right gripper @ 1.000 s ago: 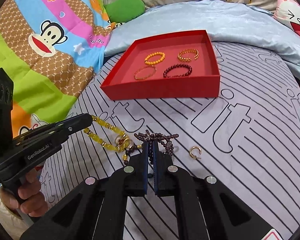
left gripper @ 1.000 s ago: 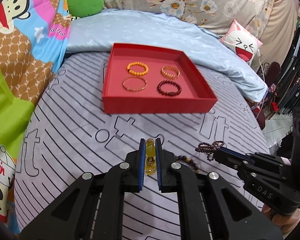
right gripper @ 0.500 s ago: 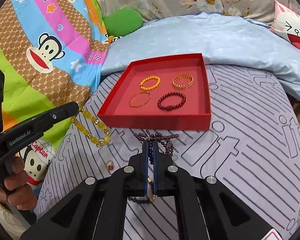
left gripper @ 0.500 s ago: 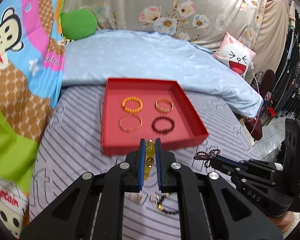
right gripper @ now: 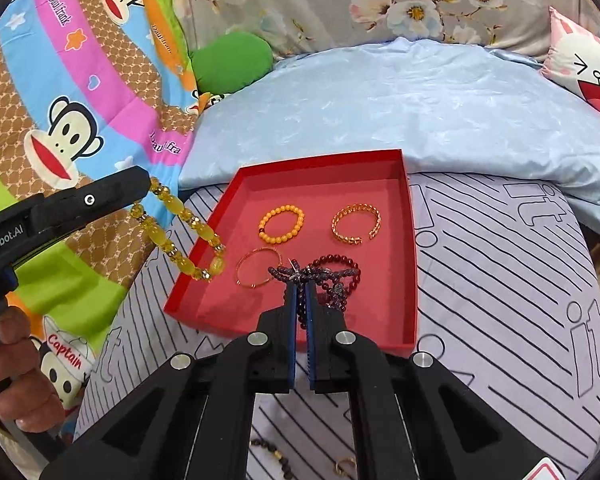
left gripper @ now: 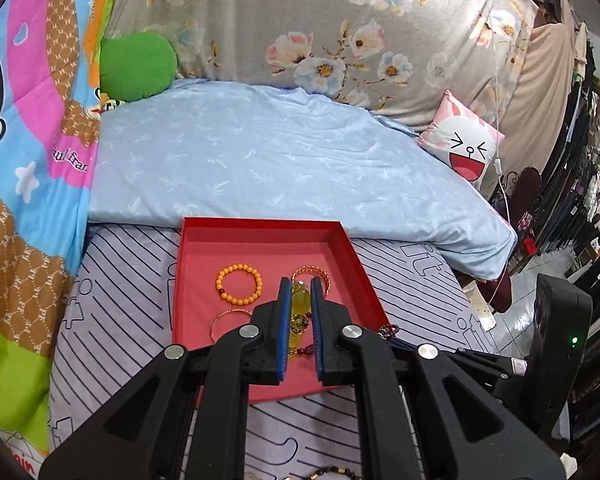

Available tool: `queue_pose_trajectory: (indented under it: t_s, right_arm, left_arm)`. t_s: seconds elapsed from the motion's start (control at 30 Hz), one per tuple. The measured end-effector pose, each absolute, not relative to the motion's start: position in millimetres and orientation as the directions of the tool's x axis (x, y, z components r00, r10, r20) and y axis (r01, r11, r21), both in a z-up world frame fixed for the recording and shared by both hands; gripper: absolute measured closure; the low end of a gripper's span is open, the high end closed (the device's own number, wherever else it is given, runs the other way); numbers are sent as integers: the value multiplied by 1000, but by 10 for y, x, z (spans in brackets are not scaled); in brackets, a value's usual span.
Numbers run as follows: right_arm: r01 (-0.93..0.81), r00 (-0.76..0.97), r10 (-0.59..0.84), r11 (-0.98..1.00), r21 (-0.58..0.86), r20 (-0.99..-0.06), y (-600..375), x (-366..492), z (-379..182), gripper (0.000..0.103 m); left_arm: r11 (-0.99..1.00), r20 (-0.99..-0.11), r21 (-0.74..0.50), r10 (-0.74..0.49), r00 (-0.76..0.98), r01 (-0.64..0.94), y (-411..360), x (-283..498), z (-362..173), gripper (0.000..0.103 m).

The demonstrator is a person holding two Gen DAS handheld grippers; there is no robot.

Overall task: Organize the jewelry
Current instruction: 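Carry both bracelets into the red tray and open both tools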

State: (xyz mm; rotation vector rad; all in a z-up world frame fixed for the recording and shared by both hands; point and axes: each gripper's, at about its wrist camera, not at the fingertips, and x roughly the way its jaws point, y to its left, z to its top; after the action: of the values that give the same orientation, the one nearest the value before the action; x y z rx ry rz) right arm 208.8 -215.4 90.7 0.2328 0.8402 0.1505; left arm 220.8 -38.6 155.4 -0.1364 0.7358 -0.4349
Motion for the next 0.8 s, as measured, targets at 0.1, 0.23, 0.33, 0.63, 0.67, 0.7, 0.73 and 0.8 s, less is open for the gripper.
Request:
queue_pose_trajectory:
  t_s: [0.1, 0.23, 0.33, 0.63, 0.67, 0.7, 0.73, 0.8]
  right_arm:
    - [-35, 656, 228, 961, 273, -719, -2176, 2236, 892, 99]
    - [-29, 644, 235, 959, 284, -728, -2197, 2520, 847, 99]
    - [-25, 630, 236, 958, 285, -740, -2175, 2737, 771, 99]
    - [-14, 564, 240, 959, 282, -790, -2059, 3219, 389, 99]
    - [-8, 554, 247, 956, 292, -795, -2066, 3259, 353, 99]
    - [1, 541, 260, 951, 310, -800, -2080, 3307, 302, 99]
    - [7, 534, 267, 948, 320, -803, -2089, 3334, 271, 99]
    - [15, 523, 271, 945, 326, -808, -2091, 3377, 222, 98]
  left_arm:
    - [900, -631, -291, -436, 642, 325, -393, 2374, 1484, 94]
    - [907, -650, -289, -422, 633, 308, -408, 2589, 1380, 94]
    - [911, -662, -285, -411, 627, 297, -401, 2729, 1292, 94]
    - [931, -716, -258, -363, 597, 257, -353, 3208, 950, 94]
    - [933, -720, -257, -359, 594, 253, -342, 3244, 914, 94]
    - [935, -727, -255, -353, 589, 246, -329, 3291, 868, 94]
    - [937, -733, -254, -348, 585, 239, -316, 3329, 826, 94]
    - [939, -743, -256, -342, 576, 228, -299, 3382, 751, 94]
